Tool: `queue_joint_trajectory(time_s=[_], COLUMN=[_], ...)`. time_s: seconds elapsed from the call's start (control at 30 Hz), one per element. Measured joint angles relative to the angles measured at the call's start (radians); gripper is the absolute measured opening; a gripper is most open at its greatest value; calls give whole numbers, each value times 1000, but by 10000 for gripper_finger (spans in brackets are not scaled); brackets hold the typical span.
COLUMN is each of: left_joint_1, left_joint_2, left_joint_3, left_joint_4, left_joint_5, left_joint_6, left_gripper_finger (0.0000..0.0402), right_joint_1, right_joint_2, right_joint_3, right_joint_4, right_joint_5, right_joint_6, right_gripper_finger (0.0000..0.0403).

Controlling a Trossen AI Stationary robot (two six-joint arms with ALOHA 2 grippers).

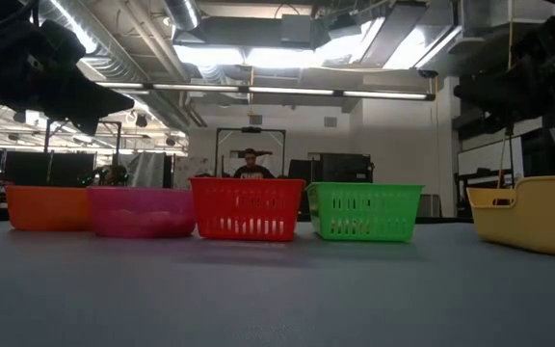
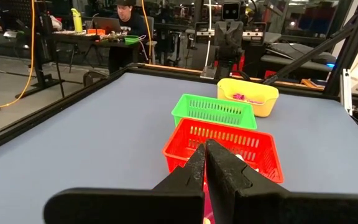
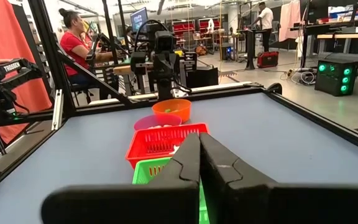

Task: Sort Halloween decoration
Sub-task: Return to Home Position

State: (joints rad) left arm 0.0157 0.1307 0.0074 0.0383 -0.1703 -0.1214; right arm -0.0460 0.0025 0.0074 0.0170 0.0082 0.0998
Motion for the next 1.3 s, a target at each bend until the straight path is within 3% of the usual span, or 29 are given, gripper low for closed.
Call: queue_joint_trajectory(time_s=[0.37, 1.3], left_joint_1=[0, 0], left_joint_2=[-130, -128], left_joint_3=[0, 0], left_joint_4=[4, 21], left_joint_5=[-2, -4], left_joint_6=[0, 0], left_gripper_finger=[0, 0], right_joint_1=[0, 0], right_joint_2=[0, 0], right_joint_3=[0, 0], right_joint_4=[0, 0], right_joint_5=[0, 0], right_joint_6=[0, 0], right_gripper_finger=[1, 1])
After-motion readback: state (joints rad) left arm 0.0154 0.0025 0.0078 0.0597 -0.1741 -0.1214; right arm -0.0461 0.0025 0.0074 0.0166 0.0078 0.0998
